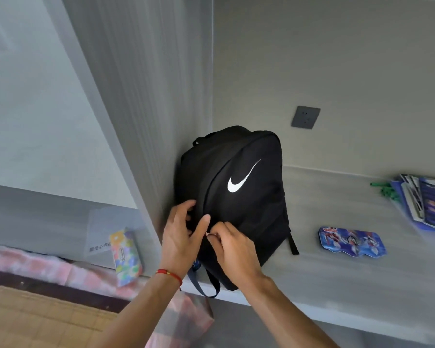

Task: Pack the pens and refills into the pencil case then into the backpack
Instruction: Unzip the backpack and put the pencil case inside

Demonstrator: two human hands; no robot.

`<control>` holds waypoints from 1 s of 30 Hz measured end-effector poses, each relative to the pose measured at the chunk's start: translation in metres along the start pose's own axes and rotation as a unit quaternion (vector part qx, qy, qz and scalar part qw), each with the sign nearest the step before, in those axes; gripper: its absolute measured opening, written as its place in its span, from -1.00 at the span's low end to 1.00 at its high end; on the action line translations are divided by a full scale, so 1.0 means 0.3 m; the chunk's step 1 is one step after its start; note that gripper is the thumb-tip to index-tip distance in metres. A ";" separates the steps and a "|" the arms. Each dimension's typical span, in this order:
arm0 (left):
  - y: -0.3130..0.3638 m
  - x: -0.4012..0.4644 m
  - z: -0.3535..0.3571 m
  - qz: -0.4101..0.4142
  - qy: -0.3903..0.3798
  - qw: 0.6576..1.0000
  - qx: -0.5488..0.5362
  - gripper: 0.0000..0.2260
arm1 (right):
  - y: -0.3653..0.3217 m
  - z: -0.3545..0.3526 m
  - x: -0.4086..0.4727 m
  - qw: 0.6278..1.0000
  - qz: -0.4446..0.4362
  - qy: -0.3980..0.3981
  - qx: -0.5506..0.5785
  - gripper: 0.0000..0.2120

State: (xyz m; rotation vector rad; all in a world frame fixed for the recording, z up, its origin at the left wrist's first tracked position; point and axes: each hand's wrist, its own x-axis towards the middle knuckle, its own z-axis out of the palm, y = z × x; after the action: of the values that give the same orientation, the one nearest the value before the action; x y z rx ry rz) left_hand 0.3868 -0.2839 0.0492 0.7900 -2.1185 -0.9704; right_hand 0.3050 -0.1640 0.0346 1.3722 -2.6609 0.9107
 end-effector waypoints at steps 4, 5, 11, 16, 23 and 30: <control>0.034 0.032 0.007 0.034 0.005 0.999 0.013 -0.75 | -0.007 -0.054 0.030 0.997 -0.070 0.018 -0.011 -0.95; 0.038 0.034 0.008 0.038 0.007 0.999 0.017 -0.78 | -0.011 -0.060 0.042 0.997 -0.073 0.011 0.005 -0.96; 0.062 0.021 -0.002 0.020 0.023 0.999 0.037 -0.77 | -0.001 -0.054 0.046 0.992 -0.119 -0.015 0.044 -0.91; 0.077 0.007 -0.014 0.010 0.021 0.999 0.044 -0.76 | 0.007 -0.085 0.051 0.983 -0.053 -0.036 0.170 -0.93; 0.102 -0.002 -0.022 -0.005 0.007 0.998 0.057 -0.79 | -0.046 -0.184 0.082 0.893 0.141 -0.016 0.428 -0.86; 0.123 0.003 -0.052 0.037 -0.007 0.997 0.065 -0.94 | -0.099 -0.253 0.125 0.907 0.093 0.064 0.406 -0.94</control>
State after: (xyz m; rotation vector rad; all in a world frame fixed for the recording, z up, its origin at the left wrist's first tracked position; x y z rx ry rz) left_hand 0.3893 -0.2710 0.0869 0.7649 -2.2246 -0.8070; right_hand 0.2856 -0.1671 0.1223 1.0494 -2.4048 2.2144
